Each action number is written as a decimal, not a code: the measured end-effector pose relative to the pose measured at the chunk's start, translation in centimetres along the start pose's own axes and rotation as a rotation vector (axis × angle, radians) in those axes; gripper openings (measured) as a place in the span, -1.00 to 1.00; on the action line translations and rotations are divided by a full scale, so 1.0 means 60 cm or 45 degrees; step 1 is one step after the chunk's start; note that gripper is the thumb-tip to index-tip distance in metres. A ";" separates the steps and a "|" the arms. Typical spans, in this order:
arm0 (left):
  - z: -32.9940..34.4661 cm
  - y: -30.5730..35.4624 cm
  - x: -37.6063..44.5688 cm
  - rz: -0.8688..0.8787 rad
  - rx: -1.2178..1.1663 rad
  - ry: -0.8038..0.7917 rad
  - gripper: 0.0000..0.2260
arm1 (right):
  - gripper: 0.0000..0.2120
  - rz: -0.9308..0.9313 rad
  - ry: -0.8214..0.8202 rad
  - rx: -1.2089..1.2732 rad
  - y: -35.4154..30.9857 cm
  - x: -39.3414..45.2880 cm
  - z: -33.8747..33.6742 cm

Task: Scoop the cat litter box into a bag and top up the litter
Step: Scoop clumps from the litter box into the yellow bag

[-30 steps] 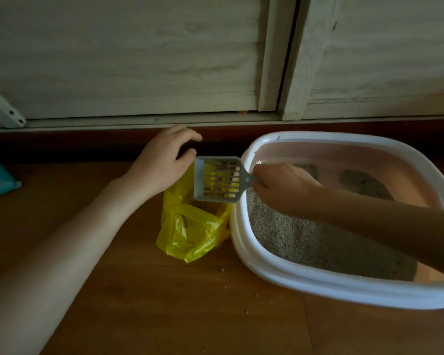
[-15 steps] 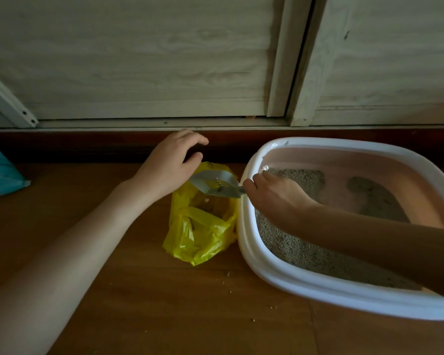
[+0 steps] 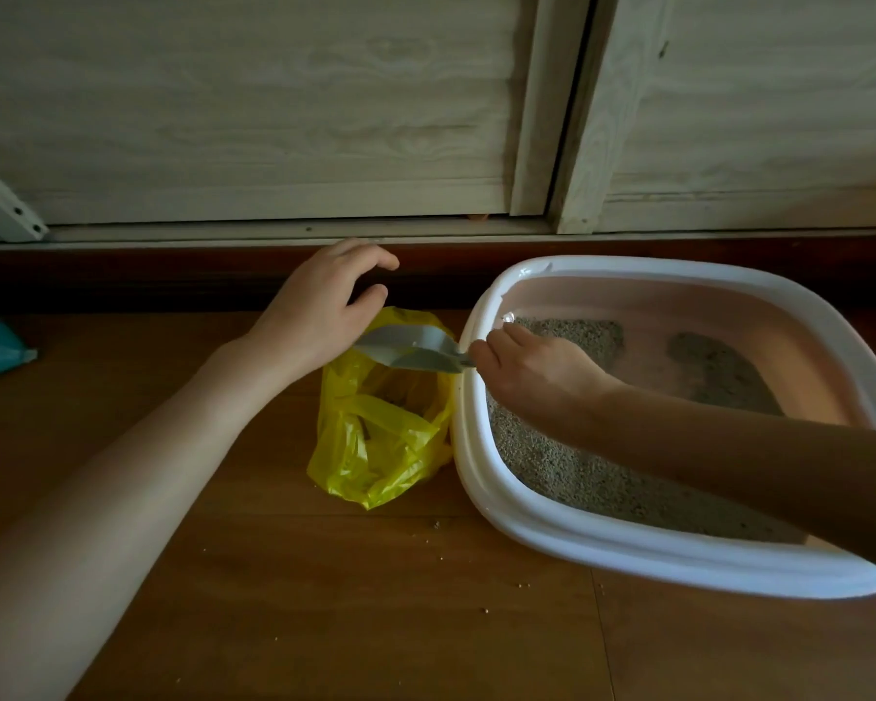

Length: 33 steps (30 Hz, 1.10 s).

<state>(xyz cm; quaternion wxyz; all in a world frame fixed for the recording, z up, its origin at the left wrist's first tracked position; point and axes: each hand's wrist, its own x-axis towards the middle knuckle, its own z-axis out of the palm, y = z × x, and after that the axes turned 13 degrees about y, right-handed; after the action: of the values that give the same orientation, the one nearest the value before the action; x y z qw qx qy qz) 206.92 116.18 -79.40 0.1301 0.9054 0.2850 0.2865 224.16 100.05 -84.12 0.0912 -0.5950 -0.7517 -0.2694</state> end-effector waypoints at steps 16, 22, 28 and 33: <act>0.047 0.061 0.012 0.084 -0.006 -0.049 -0.72 | -0.73 1.224 -0.660 0.327 0.222 -0.206 -0.057; 0.075 0.081 0.010 0.070 -0.020 -0.097 -0.73 | -0.71 0.887 -0.987 0.020 0.268 -0.304 -0.065; 0.100 0.093 0.007 0.070 0.003 -0.133 -0.73 | -0.56 0.728 -1.067 -0.115 0.301 -0.361 -0.053; 0.119 0.098 0.004 0.084 -0.004 -0.168 -0.74 | -0.60 0.859 -1.056 0.064 0.285 -0.367 -0.023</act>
<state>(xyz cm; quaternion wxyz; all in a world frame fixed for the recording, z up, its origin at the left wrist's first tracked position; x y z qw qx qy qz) 213.91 111.07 -82.64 0.1406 0.9310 0.2454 0.2310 246.12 83.24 -87.94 -0.1176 -0.8578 -0.4978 0.0507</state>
